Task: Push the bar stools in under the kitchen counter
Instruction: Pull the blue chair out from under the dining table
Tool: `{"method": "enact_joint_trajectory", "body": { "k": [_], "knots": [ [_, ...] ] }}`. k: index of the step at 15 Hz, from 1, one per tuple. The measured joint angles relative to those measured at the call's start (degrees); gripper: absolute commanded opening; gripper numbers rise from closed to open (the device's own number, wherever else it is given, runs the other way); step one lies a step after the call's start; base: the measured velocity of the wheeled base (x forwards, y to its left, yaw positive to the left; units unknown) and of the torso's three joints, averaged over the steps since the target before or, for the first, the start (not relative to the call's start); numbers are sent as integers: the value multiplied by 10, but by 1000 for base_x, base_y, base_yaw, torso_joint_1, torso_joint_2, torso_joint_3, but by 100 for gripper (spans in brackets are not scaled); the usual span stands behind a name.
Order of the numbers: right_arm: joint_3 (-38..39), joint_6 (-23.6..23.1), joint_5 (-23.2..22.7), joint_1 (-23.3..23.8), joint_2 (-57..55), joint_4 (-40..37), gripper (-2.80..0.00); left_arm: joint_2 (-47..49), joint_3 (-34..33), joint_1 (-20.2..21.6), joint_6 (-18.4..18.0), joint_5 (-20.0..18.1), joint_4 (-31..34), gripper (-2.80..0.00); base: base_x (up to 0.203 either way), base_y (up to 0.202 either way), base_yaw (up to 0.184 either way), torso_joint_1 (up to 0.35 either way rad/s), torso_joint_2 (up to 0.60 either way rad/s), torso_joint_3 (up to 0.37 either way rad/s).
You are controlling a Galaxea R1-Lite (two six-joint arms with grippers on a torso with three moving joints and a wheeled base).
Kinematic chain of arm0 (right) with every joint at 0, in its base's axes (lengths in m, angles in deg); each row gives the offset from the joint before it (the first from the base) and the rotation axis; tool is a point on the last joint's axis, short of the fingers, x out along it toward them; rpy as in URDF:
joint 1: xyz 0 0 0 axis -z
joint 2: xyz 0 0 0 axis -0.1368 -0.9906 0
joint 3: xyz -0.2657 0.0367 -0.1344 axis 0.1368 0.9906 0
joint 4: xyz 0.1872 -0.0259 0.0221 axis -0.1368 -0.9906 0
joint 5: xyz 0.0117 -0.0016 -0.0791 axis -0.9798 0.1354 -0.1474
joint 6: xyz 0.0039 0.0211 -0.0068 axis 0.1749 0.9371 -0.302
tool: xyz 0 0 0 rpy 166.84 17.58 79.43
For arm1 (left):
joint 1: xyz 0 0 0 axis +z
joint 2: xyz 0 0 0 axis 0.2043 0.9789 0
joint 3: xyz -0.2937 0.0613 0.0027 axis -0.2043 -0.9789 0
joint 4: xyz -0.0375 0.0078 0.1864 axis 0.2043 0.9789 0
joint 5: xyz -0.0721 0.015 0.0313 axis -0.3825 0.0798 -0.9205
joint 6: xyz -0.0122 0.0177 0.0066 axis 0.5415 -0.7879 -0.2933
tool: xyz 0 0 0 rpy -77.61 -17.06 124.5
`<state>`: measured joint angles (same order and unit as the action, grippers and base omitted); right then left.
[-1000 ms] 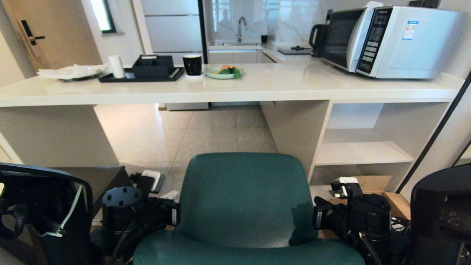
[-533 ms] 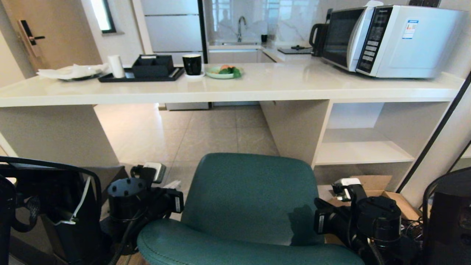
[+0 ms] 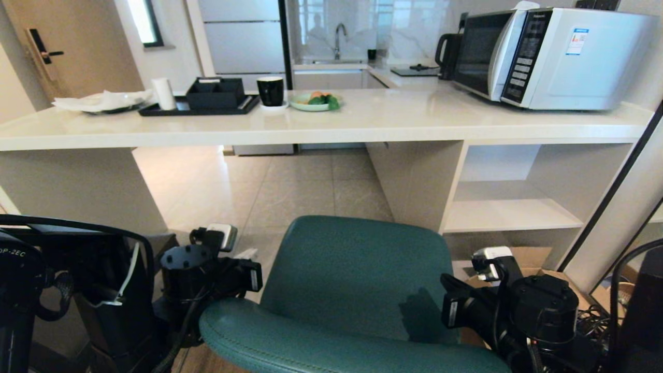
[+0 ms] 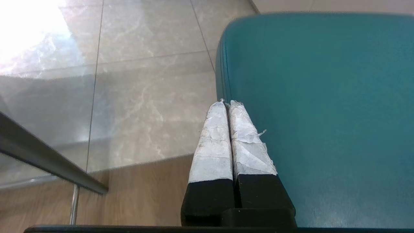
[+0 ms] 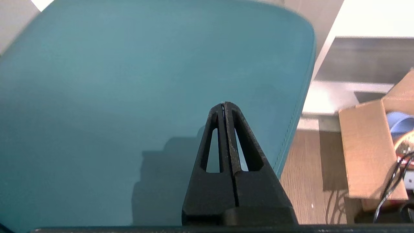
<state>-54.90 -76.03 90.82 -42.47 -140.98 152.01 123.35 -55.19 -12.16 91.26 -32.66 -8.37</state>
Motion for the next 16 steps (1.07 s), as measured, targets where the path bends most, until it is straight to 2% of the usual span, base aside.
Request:
{"method": "enact_joint_trajectory", "body": {
  "k": [3,5,7,10,16],
  "knots": [
    [-11,2,0,10,-7,0,-280,-17,12,-5,-7,-9,22,-280,0,0,0,0,0,0],
    [-32,4,0,32,-25,5,-280,-37,14,-18,-10,-29,63,-280,0,0,0,0,0,0],
    [-52,5,1,54,-48,6,-280,-54,11,-34,-11,-30,85,-280,0,0,0,0,0,0],
    [-68,11,1,71,-76,4,-280,-72,-6,-50,-11,-31,88,-280,0,0,0,0,0,0],
    [-84,11,2,67,-109,0,-280,-99,-39,-53,-8,-32,83,-280,0,0,0,0,0,0]
  ]
}}
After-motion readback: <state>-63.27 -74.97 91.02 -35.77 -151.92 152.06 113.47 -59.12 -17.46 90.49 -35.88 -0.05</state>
